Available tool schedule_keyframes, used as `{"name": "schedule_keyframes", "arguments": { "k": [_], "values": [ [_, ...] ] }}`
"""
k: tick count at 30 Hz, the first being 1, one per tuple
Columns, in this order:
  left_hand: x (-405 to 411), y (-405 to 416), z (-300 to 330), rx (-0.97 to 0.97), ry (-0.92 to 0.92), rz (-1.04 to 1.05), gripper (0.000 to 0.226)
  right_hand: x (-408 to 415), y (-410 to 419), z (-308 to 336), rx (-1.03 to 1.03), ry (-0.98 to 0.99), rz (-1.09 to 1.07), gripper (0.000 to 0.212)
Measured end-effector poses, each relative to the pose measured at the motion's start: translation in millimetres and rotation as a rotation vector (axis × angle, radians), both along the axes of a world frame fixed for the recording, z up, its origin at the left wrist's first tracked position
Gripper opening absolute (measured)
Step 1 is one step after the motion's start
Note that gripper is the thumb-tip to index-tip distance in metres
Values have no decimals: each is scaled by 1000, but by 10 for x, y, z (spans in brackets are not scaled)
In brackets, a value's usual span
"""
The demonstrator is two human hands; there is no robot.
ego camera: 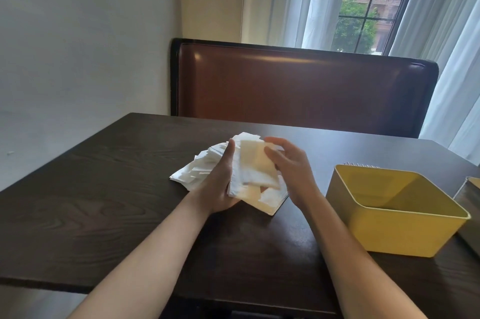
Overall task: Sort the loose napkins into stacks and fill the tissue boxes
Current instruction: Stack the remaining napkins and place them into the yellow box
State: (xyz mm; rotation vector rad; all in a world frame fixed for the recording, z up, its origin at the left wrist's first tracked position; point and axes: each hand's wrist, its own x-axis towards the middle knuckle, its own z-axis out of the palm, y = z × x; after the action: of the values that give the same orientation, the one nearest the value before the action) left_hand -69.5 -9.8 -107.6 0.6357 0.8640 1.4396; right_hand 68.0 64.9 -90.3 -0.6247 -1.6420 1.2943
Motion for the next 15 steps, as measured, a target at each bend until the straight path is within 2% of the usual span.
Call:
{"name": "schedule_keyframes", "arguments": {
  "k": [3,8,12,13,15],
  "values": [
    [44,6,-14,-21,-27,-58,82,-63,-2,-83,60,-123,-53,21],
    [55,-18,-13,-48,-5,-70,52,-23,76,-82,16,-174,-45,17],
    [-25,-3,15,-69,-128,17,49,-34,194,-157,-51,-201,-158,27],
    [-48,-2,31,-51,-181,44,48,-25,237,-189,-18,-297,-229,28],
    [-104,8,38,-13,-275,87,47,-20,339,-298,99,-665,-300,29]
  ]
}}
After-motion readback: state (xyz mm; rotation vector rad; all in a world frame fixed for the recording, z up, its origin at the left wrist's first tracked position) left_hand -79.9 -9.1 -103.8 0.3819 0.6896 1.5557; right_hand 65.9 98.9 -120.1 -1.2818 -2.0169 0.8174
